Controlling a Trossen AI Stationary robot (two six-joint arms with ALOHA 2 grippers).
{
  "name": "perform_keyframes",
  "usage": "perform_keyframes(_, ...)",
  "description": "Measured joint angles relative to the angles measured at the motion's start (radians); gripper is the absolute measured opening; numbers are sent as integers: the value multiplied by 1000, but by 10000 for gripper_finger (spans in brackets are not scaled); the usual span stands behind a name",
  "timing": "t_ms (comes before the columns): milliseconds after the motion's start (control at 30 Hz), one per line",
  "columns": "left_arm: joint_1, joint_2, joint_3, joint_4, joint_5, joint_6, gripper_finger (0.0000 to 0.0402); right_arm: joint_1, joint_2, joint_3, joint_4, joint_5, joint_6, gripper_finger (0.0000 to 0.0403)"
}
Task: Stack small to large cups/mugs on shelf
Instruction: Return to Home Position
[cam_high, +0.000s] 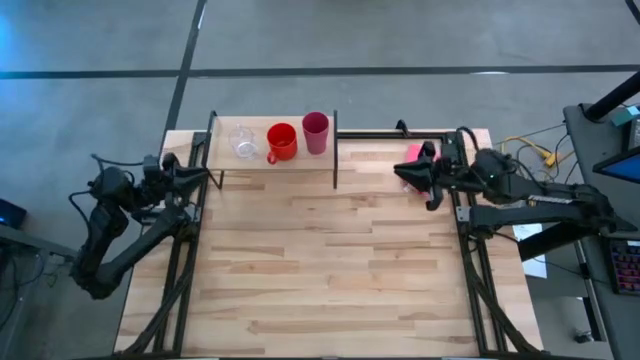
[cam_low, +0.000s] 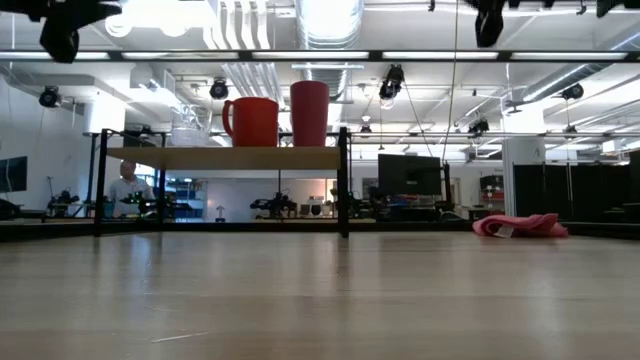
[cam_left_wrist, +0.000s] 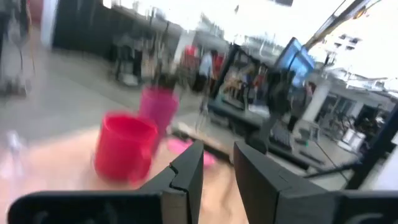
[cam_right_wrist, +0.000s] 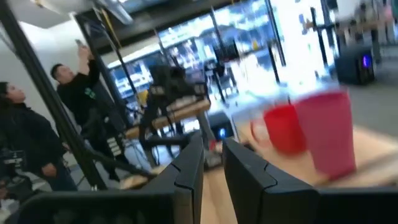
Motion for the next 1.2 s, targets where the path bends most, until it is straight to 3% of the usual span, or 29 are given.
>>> perform_keyframes(267, 0, 17, -121, 99, -19, 17, 75, 5, -60, -89, 10, 44, 62, 56)
perform_keyframes(633, 0, -6, -157, 119, -17, -3, 75, 5, -260, -181, -5, 77, 64, 56)
perform_keyframes(967, 0, -14, -304, 363, -16, -90, 75, 5, -322, -307, 46, 123, 119, 56)
perform_keyframes(1200, 0, -14, -357, 428, -12, -137, 75, 5, -462, -411, 91, 128, 164, 56)
